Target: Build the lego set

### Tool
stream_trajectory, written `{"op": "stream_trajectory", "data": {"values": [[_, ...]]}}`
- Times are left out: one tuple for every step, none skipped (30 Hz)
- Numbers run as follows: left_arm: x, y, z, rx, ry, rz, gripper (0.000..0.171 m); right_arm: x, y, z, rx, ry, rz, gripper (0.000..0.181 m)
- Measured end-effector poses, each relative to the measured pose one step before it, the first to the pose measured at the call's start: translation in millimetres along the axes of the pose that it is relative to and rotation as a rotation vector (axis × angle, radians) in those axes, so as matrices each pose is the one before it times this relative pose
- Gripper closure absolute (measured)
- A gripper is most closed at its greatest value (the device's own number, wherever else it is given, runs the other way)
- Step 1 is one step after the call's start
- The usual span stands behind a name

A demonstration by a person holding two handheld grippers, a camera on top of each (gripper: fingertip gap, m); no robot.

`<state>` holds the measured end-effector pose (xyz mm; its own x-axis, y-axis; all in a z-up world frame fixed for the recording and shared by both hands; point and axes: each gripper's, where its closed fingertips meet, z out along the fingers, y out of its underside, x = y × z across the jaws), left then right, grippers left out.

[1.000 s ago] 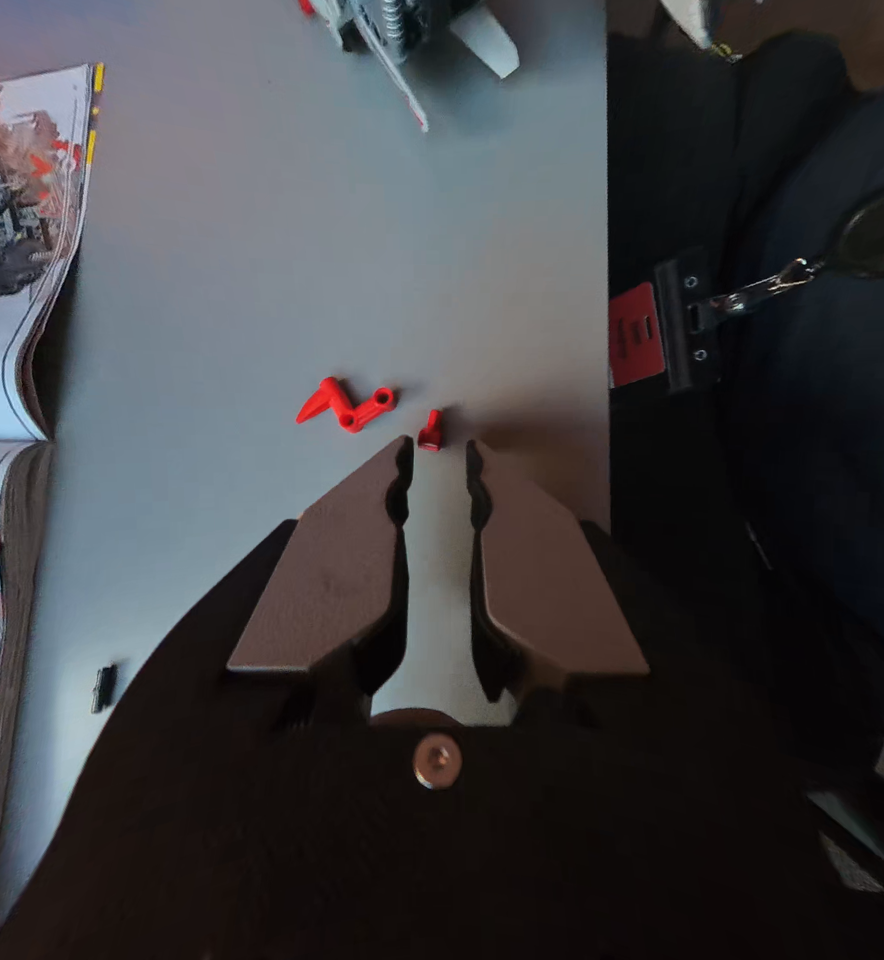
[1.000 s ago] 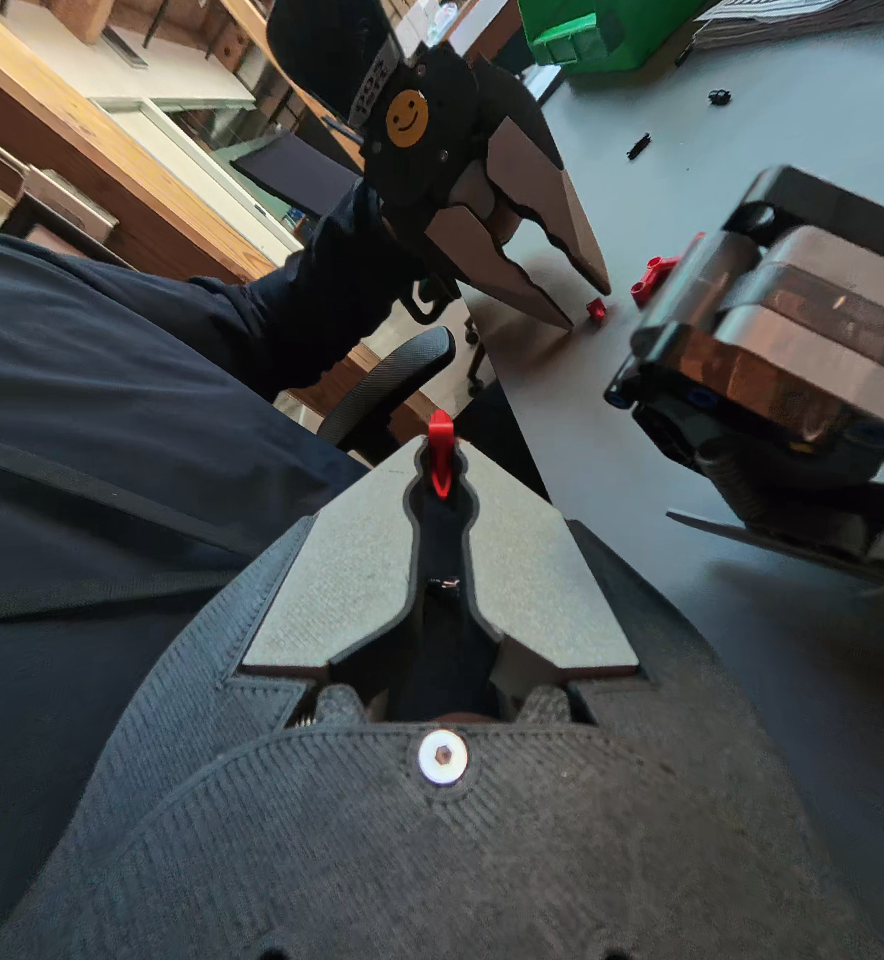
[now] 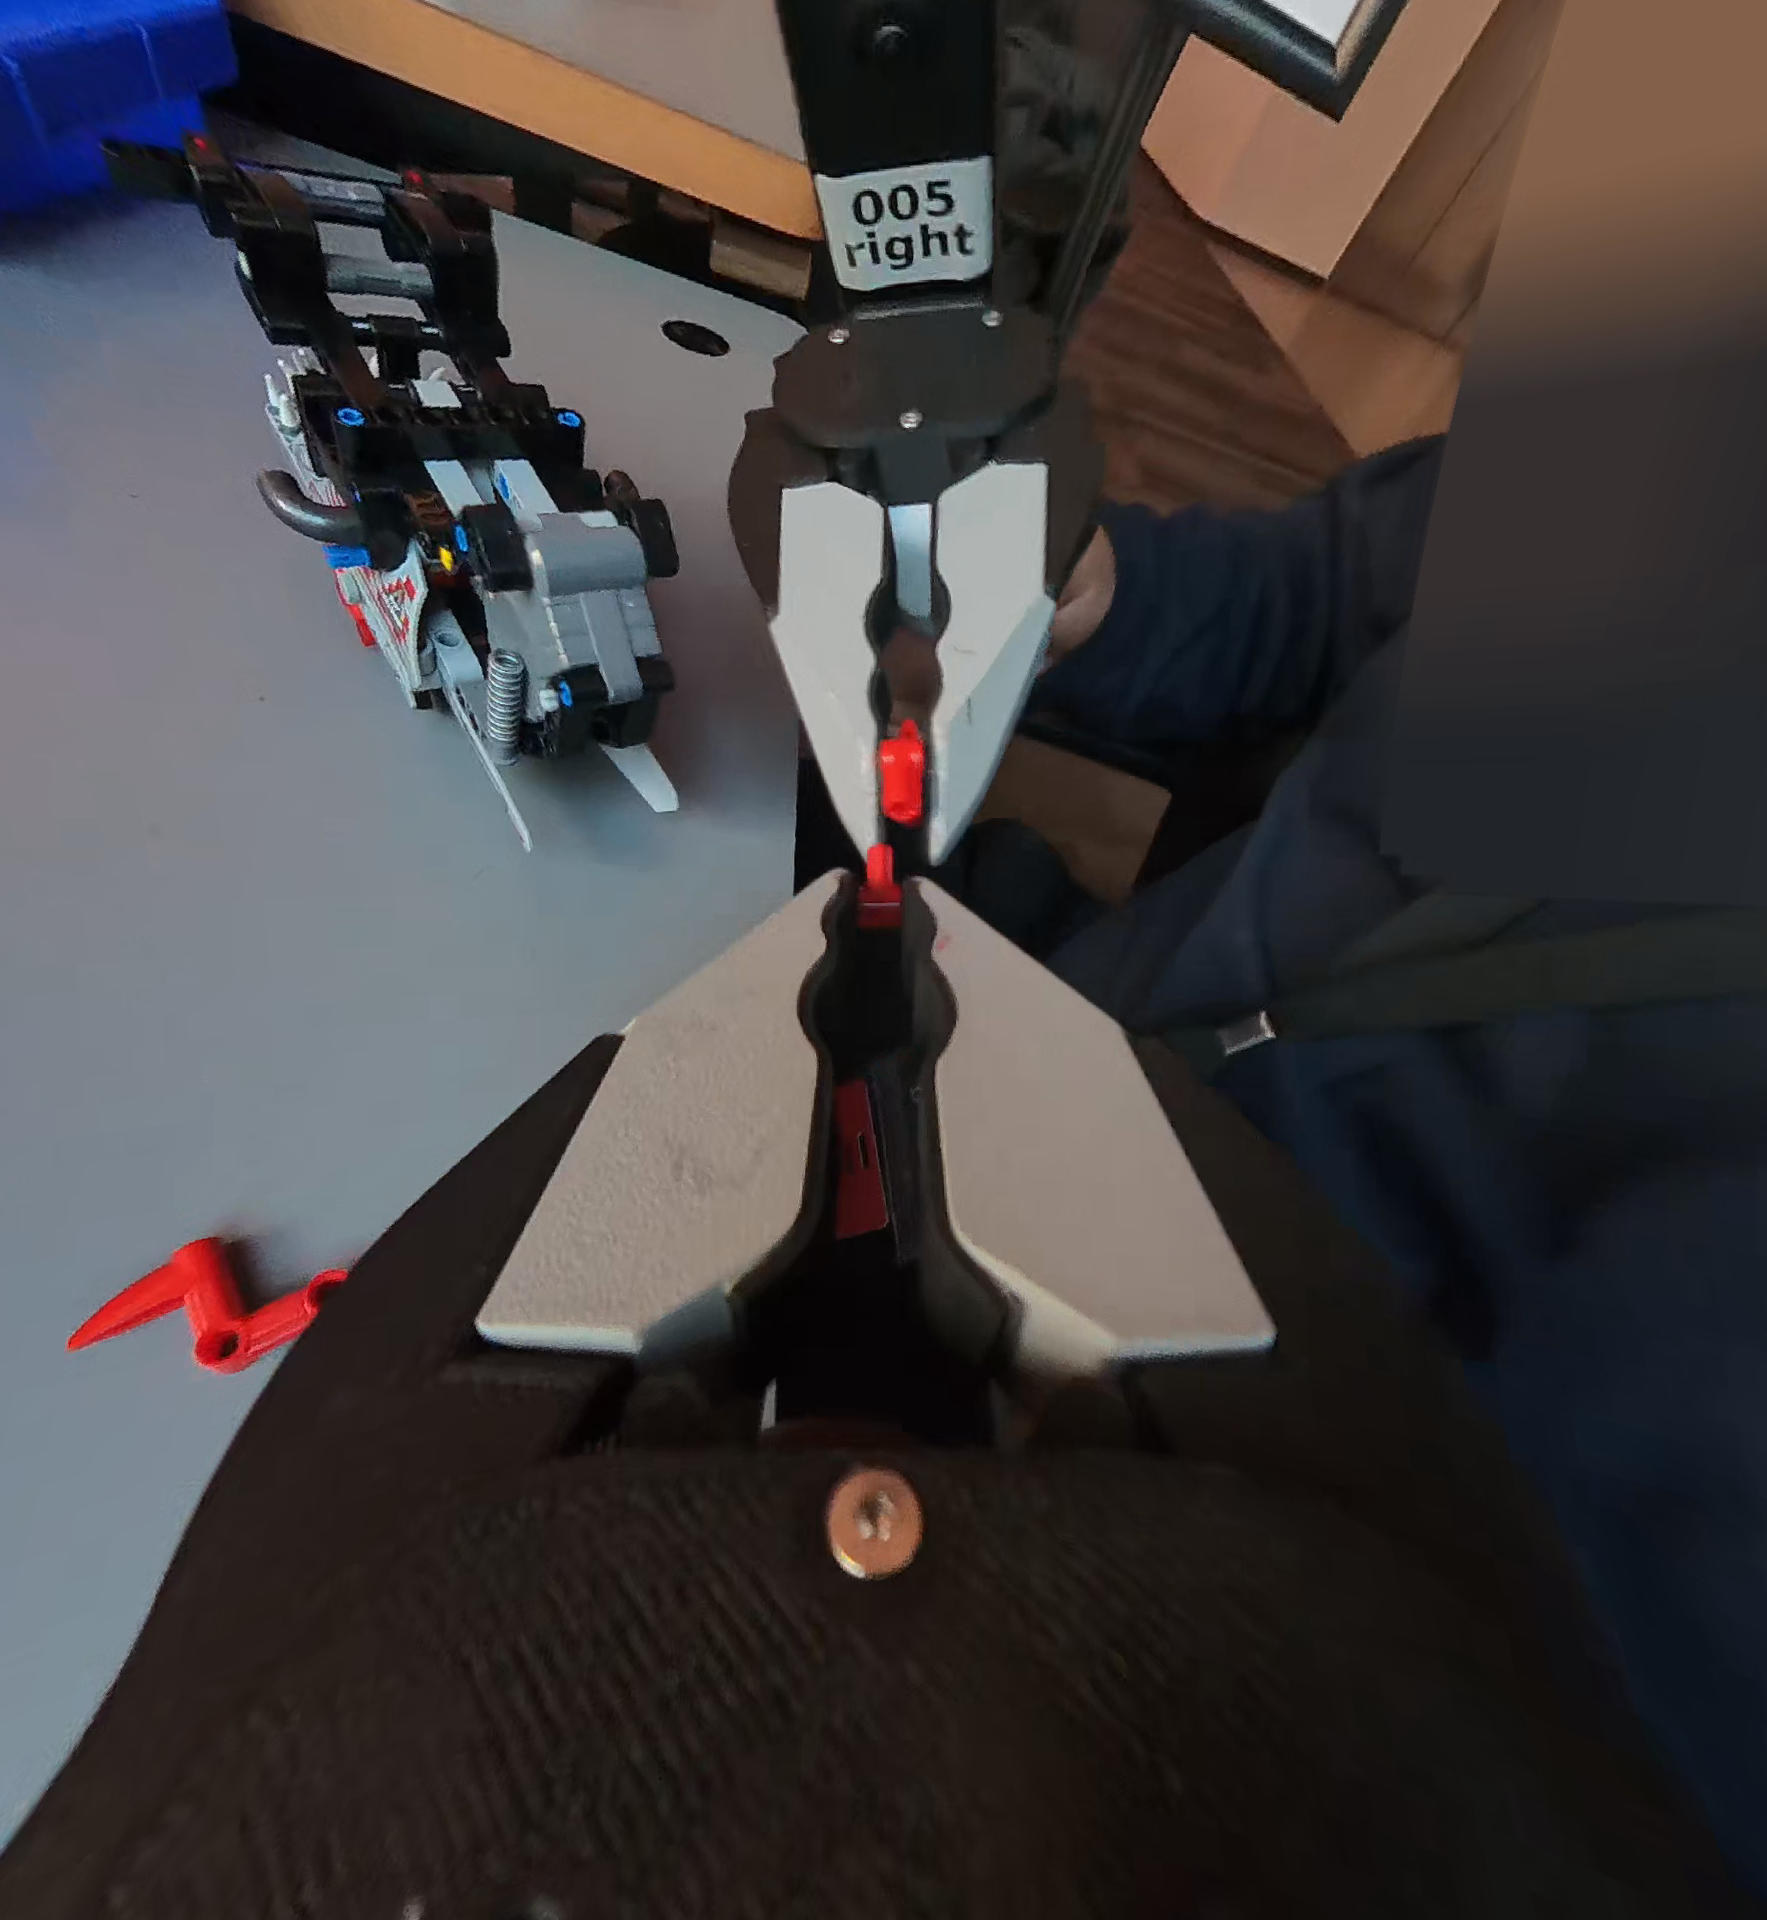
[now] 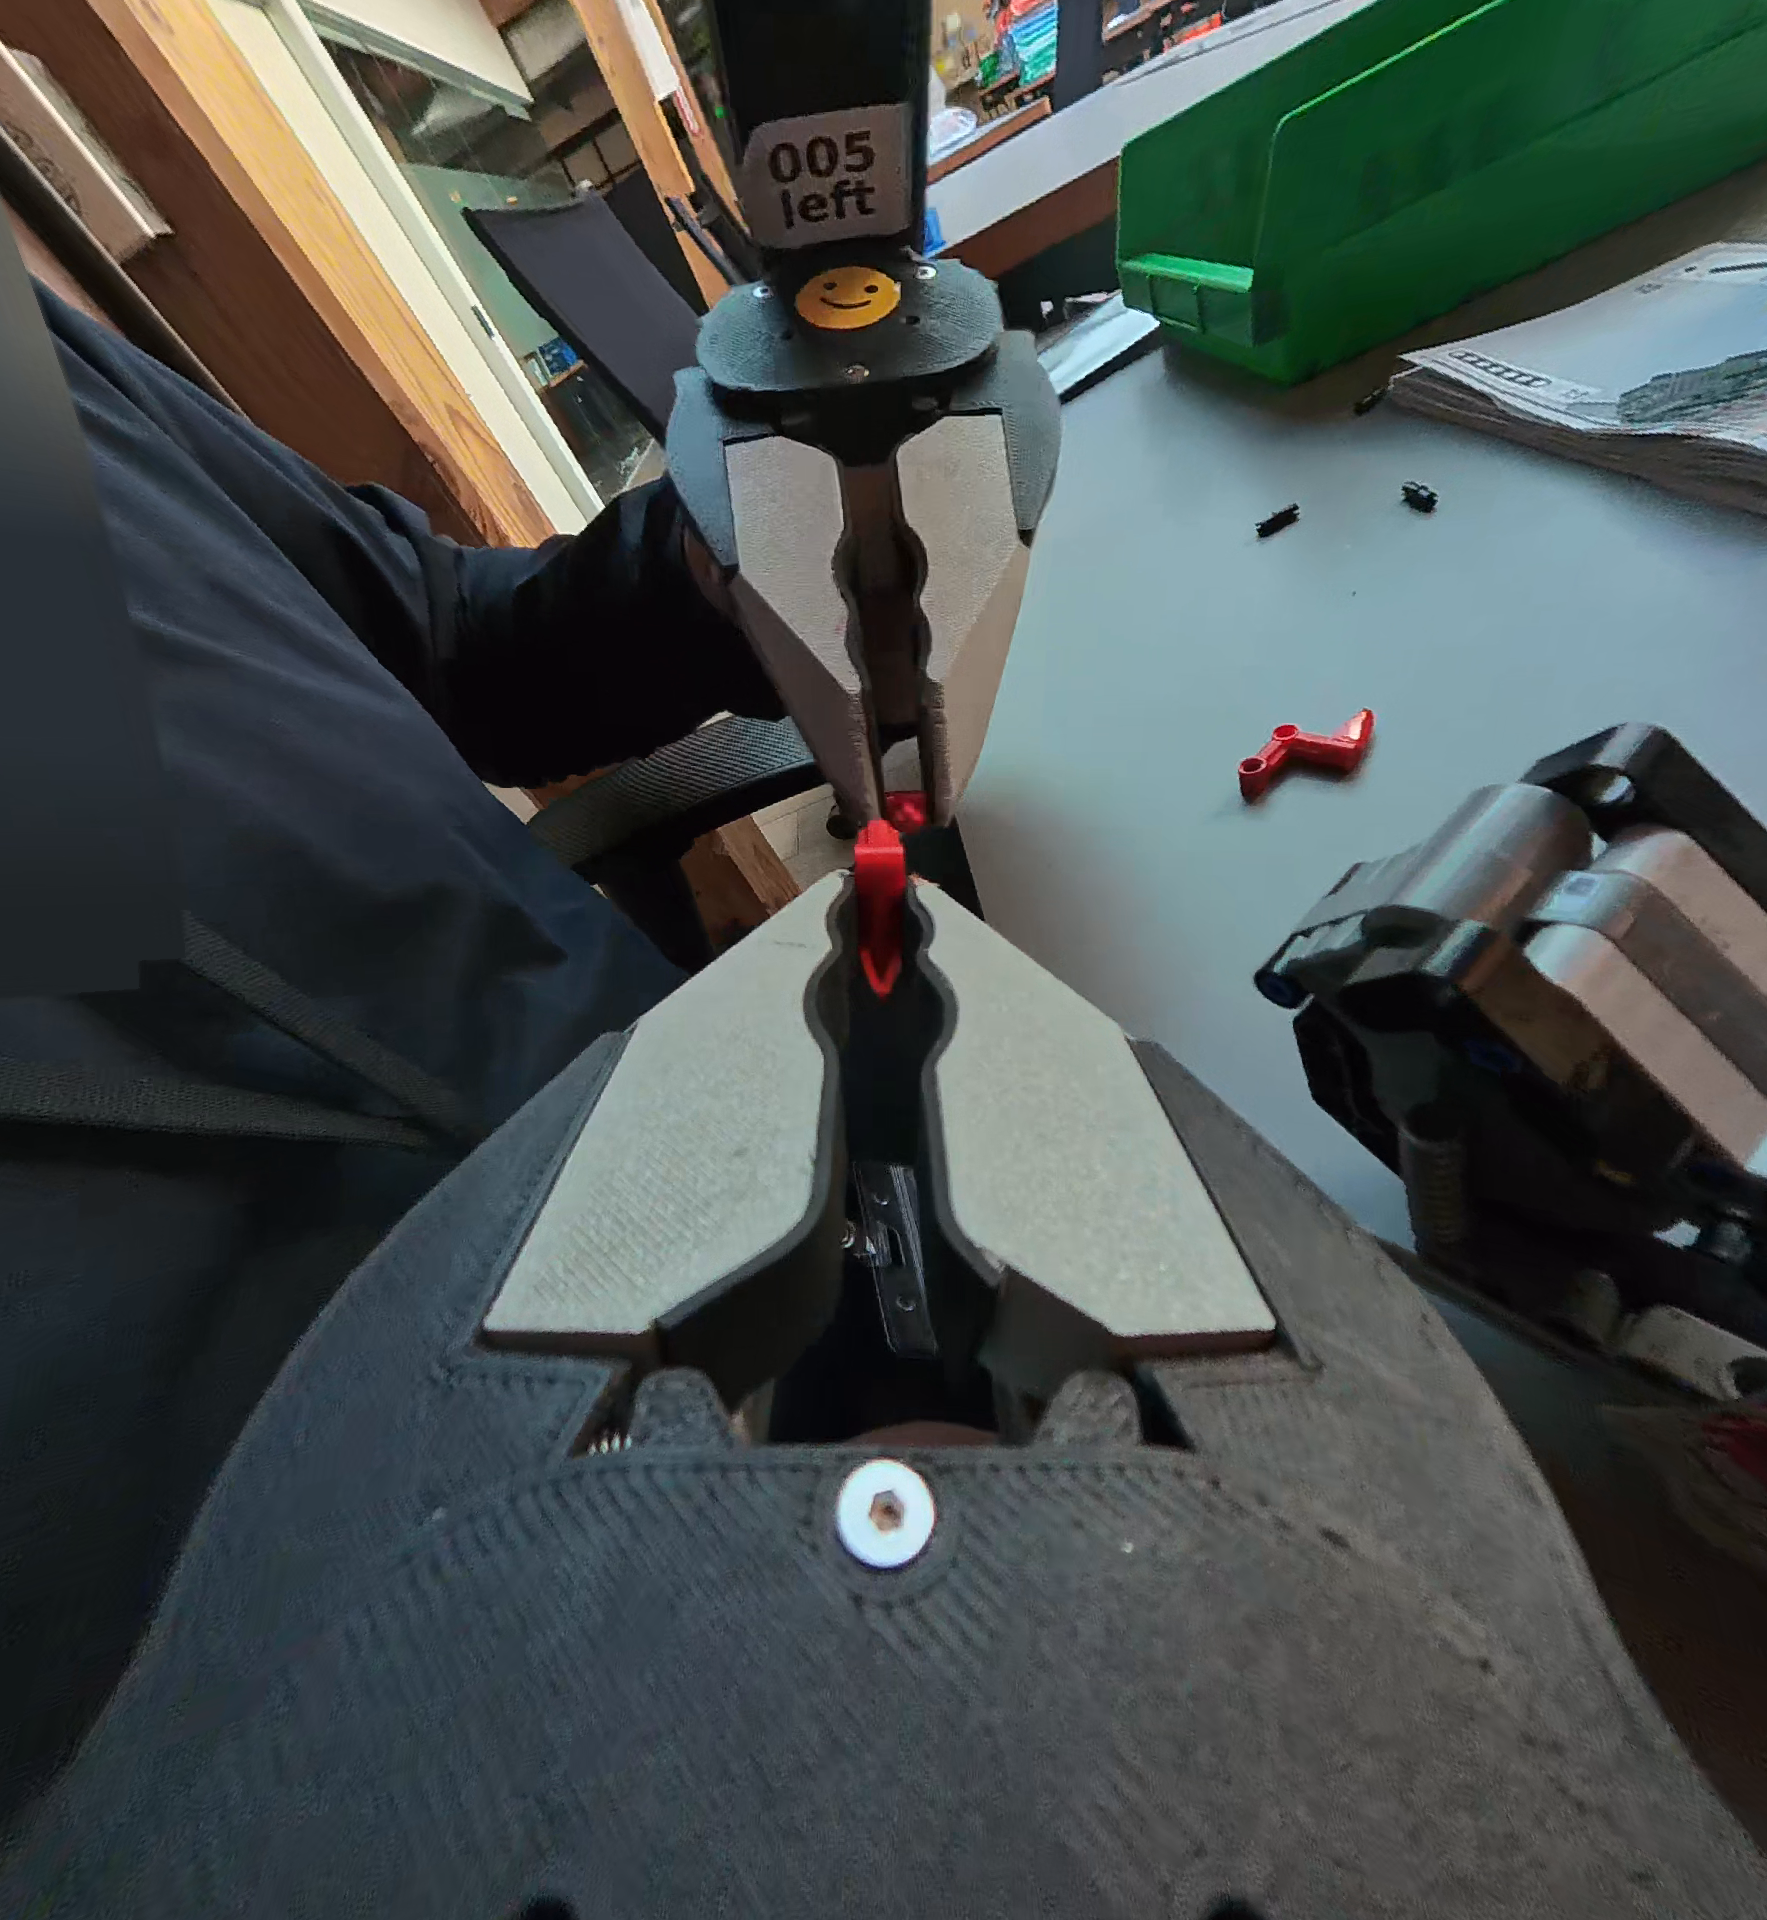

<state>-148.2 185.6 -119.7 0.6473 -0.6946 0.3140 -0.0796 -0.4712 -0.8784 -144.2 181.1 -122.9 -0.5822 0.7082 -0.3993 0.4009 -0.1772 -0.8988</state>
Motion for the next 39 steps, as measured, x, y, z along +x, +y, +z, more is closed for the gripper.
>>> {"op": "stream_trajectory", "data": {"values": [[-0.86, -1.09, 0.71, 0.00304, 0.0009, -0.013, 0.166, -1.14, -0.52, -0.25, 0.0039, -0.0045, -0.0079, 0.178], [-0.28, -0.86, 0.65, 0.00285, 0.0036, -0.0082, 0.166, -0.15, -0.2, -0.3, 0.0022, 0.0001, -0.0057, 0.178], [1.29, -0.51, 0.88, 0.00162, 0.0118, -0.0063, 0.166, 1.11, 0.76, -0.16, -0.0037, 0.0068, -0.004, 0.178], [2.68, -0.92, 1.02, 0.00329, 0.0166, -0.0017, 0.166, 0.99, 1.27, -0.12, -0.0074, 0.0045, -0.0049, 0.178], [1.8, -0.73, 1.13, 0.00119, 0.0074, 0.0039, 0.167, -0.27, 0.86, -0.01, -0.0048, -0.0013, -0.0075, 0.178], [0.58, 0.27, 1.15, -0.00626, -0.0009, 0.0065, 0.167, -0.63, 0.47, 0.0, -0.0035, -0.0008, -0.0091, 0.178], [-0.16, 0.59, 0.87, -0.00763, -0.0046, 0.0084, 0.167, 0.17, 0.24, 0.1, -0.005, 0.0056, -0.0102, 0.178], [0.41, 0.66, 0.82, -0.0066, -0.0008, 0.0104, 0.167, 0.28, 0.75, 0.22, -0.0089, 0.0071, -0.0111, 0.178], [-0.03, 0.91, 0.59, -0.00608, -0.0034, 0.0075, 0.166, 0.27, 1.33, 0.33, -0.0132, 0.0071, -0.011, 0.178], [-0.09, 1.63, 0.76, -0.01068, -0.0033, 0.007, 0.167, 0.21, 1.45, 0.5, -0.0137, 0.0071, -0.0111, 0.178], [0.34, 1.77, 0.85, -0.01084, -0.0023, 0.0104, 0.167, -0.08, 1.87, 0.79, -0.0164, 0.0035, -0.0096, 0.178], [0.06, 1.26, 0.69, -0.0066, -0.0055, 0.0143, 0.166, -0.17, 2.13, 0.86, -0.0185, 0.0031, -0.0081, 0.177], [-0.06, 1.24, 0.55, -0.00737, -0.0054, 0.0107, 0.167, 0.11, 1.75, 0.83, -0.0165, 0.0042, -0.0102, 0.177], [0.07, 0.93, 0.44, -0.00551, -0.0022, 0.0036, 0.167, -0.02, 1.23, 0.66, -0.012, 0.0027, -0.0114, 0.177], [0.11, 0.23, 0.24, 0.00016, -0.0013, 0.0017, 0.167, -0.08, 0.53, 0.29, -0.0079, 0.0011, -0.0089, 0.178], [0.25, 0.28, 0.31, -0.00064, -0.0004, 0.0013, 0.166, -0.45, 1.02, 0.35, -0.0117, -0.0032, -0.0059, 0.178], [0.78, 1.02, 0.48, -0.00688, 0.0011, 0.0042, 0.166, -0.35, 1.51, 0.43, -0.0166, -0.0012, -0.0072, 0.178], [0.27, 1.46, 0.64, -0.00837, -0.0056, 0.0102, 0.166, 0.04, 1.84, 0.66, -0.019, 0.0062, -0.0135, 0.178], [0.14, 1.57, 0.77, -0.01032, -0.0083, 0.0125, 0.167, 0.09, 2.45, 0.9, -0.0245, 0.011, -0.0205, 0.178], [0.36, 1.87, 0.8, -0.01306, -0.0082, 0.0145, 0.167, 0.0, 2.9, 1.43, -0.0318, 0.0139, -0.0234, 0.178], [0.33, 2.01, 0.95, -0.01283, -0.01, 0.0167, 0.167, 0.57, 2.81, 1.5, -0.0348, 0.0189, -0.022, 0.178], [-0.6, 1.86, 0.8, -0.01278, -0.0159, 0.018, 0.167, 1.11, 2.24, 1.19, -0.0345, 0.0218, -0.02, 0.178], [-0.75, 1.37, 0.2, -0.01246, -0.0142, 0.0156, 0.167, 0.99, 1.03, 0.54, -0.032, 0.0198, -0.0221, 0.178], [-0.55, 0.31, -0.44, -0.00874, -0.0106, 0.0153, 0.167, 1.46, -0.3, 0.11, -0.0291, 0.0219, -0.0277, 0.178], [-1.32, -0.1, -1.2, -0.01014, -0.012, 0.0139, 0.167, 2.33, -0.71, 0.03, -0.0315, 0.0261, -0.0299, 0.178], [-2.63, 0.24, -1.49, -0.01628, -0.0184, 0.0176, 0.167, 3.54, -0.44, 0.69, -0.0387, 0.0312, -0.0265, 0.178], [-3.08, 0.96, -1.62, -0.02302, -0.0231, 0.0256, 0.168, 3.47, 0.16, 1.38, -0.0466, 0.0285, -0.0222, 0.178], [-2.8, 1.96, -1.24, -0.03001, -0.0215, 0.026, 0.167, 2.52, 0.67, 1.79, -0.0509, 0.0197, -0.0209, 0.178], [-2.23, 1.86, -0.73, -0.02884, -0.0191, 0.021, 0.167, 2.65, 0.44, 1.72, -0.0454, 0.0178, -0.0209, 0.178], [-2.87, 1.23, -0.73, -0.02178, -0.0241, 0.0183, 0.167, 3.43, -0.26, 1.47, -0.0294, 0.0189, -0.0143, 0.178], [-3.31, 0.13, -1.38, -0.00932, -0.0224, 0.012, 0.167, 2.89, -0.81, 1.47, -0.0134, 0.0105, -0.006, 0.178], [-2.09, -0.91, -1.39, 0.00126, -0.0103, 0.0023, 0.167, 1.24, -0.86, 1.6, -0.0035, -0.0029, 0.0023, 0.178], [-0.48, -0.67, -0.81, 0.00395, 0.0026, 0.0004, 0.167, -0.89, -0.65, 2.01, -0.002, -0.0143, 0.0009, 0.178], [1.64, -1.05, 0.02, 0.00781, 0.0145, -0.0007, 0.167, -1.45, -0.47, 2.62, -0.0053, -0.0081, -0.0116, 0.178], [1.33, -1.53, 0.82, 0.01034, 0.0107, 0.0003, 0.167, -0.19, -0.03, 3.15, -0.0104, 0.0093, -0.0264, 0.178], [-0.82, 0.76, 1.47, -0.0038, -0.0007, 0.0045, 0.167, 2.26, 1.15, 3.44, -0.0158, 0.0255, -0.0228, 0.178], [-2.83, 3.34, 1.07, -0.01541, -0.0076, 0.0068, 0.167, 1.39, 0.97, 2.94, -0.0067, 0.008, 0.003, 0.178], [-0.47, 2.32, 0.12, -0.0058, 0.0112, -0.006, 0.167, -1.24, -0.29, 1.39, 0.0091, -0.0219, 0.019, 0.179], [0.5, 0.32, -0.68, 0.00782, 0.0132, -0.0071, 0.167, -0.19, -1.29, -0.43, 0.0167, -0.0156, 0.0124, 0.178]]}}
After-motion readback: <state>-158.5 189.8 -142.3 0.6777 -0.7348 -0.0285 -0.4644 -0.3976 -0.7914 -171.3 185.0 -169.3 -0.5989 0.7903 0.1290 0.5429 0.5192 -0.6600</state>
